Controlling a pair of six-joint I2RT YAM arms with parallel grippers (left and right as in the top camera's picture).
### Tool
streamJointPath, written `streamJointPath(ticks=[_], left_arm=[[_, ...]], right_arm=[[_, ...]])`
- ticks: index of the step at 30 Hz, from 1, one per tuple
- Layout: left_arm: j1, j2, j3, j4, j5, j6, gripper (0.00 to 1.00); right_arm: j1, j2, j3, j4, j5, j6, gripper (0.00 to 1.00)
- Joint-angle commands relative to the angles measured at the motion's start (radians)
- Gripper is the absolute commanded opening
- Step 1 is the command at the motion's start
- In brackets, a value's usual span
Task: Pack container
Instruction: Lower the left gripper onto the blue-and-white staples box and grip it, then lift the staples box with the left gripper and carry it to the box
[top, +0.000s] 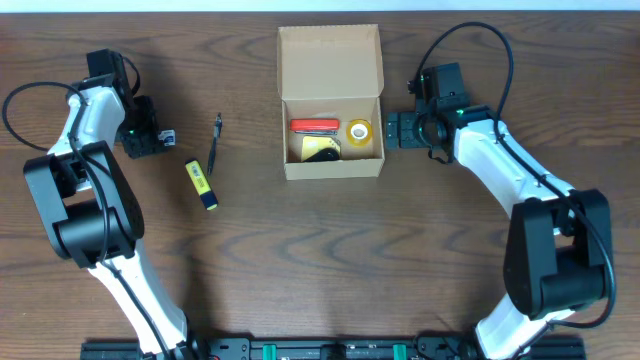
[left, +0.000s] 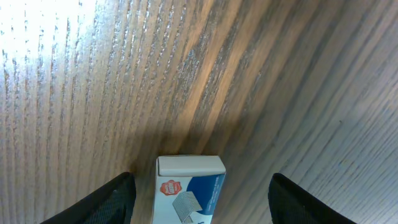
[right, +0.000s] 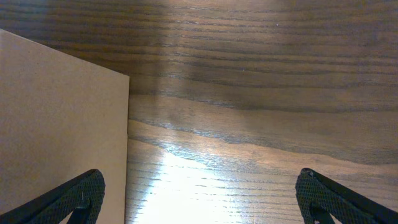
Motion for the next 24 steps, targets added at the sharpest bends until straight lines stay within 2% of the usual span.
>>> streamJointPath(ticks=[1, 13, 22, 24], left_arm=[[0.002, 0.021, -0.005, 0.013, -0.001, 0.035, 0.69], [0.002, 0.054, -0.005, 0.047, 0.066, 0.067, 0.67], [0.002, 0.054, -0.005, 0.027, 0.08, 0.09, 0.47], [0.002, 0.054, -0.005, 0.019, 0.08, 0.09, 0.46]], right_arm=[[-0.005, 0.0, 0.001, -0.001, -0.003, 0.01, 0.99], [-0.005, 0.0, 0.001, -0.001, -0.003, 0.011, 0.99], [-0.005, 0.0, 0.001, -0.001, -0.003, 0.01, 0.99], [-0.005, 0.0, 0.001, -0.001, -0.003, 0.01, 0.99]])
